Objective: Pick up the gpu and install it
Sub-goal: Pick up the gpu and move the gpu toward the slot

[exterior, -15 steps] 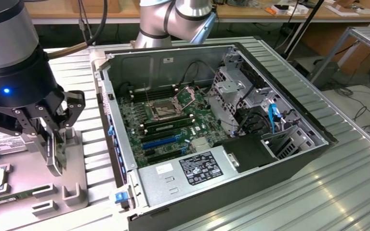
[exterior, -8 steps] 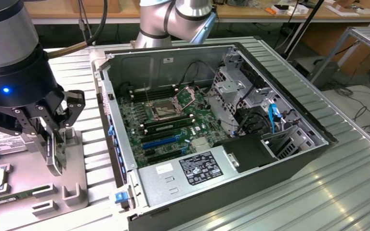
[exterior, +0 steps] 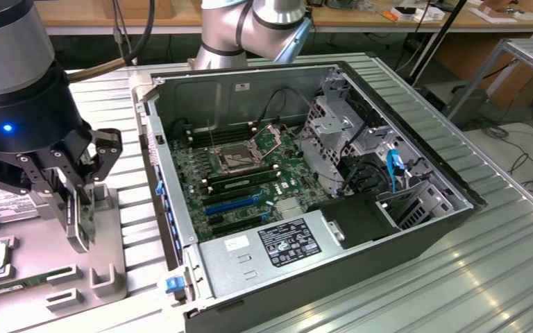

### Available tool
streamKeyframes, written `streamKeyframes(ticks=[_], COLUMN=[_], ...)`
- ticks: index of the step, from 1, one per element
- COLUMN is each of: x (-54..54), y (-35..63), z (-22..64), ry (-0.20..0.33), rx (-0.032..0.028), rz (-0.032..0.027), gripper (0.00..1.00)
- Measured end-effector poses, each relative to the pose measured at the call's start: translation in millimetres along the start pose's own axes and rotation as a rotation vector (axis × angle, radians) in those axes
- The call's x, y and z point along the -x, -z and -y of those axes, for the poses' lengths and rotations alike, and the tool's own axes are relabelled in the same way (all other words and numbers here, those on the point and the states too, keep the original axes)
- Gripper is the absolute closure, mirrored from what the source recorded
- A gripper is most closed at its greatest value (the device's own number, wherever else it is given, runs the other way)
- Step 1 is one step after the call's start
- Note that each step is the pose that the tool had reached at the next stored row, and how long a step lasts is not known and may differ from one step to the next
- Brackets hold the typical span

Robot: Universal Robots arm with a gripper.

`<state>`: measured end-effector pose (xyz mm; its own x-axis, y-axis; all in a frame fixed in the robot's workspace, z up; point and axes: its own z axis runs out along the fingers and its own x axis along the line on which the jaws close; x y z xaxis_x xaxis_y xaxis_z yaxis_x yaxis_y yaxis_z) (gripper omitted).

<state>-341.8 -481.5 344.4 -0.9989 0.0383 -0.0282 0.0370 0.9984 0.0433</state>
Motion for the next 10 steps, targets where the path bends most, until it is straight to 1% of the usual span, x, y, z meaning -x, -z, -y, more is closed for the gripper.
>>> streamKeyframes(ticks=[5, 10], x=[0.1, 0.3], y=[3.7, 9.3], z=[-0.2, -0.4], ry=[0.0, 0.0], rx=[0.0, -0.0001], rz=[0.0, 0.0], gripper=[0.73, 0.73])
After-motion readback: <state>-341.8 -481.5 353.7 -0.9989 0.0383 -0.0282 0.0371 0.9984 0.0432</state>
